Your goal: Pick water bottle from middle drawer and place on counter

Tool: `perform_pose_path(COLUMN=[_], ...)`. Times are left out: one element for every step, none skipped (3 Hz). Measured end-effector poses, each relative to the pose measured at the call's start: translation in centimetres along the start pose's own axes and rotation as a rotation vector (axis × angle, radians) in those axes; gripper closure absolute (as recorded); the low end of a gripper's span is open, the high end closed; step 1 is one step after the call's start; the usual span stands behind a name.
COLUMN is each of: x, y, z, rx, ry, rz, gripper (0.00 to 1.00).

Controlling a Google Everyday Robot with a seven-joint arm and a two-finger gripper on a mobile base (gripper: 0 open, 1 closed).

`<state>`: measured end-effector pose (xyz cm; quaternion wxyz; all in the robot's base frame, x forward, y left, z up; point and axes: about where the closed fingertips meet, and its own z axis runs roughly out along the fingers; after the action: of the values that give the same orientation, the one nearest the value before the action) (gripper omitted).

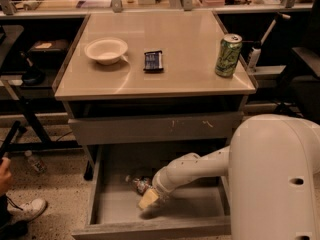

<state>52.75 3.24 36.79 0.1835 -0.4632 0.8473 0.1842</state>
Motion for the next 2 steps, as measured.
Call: perform_pose_path(x=[0.00,0.00], y=[0.00,0.00], z=[0.00,0.00], rx=[0.000,0.000], ry=[0.000,0.000], rz=[0.000,0.000], gripper=[0.19,0.43])
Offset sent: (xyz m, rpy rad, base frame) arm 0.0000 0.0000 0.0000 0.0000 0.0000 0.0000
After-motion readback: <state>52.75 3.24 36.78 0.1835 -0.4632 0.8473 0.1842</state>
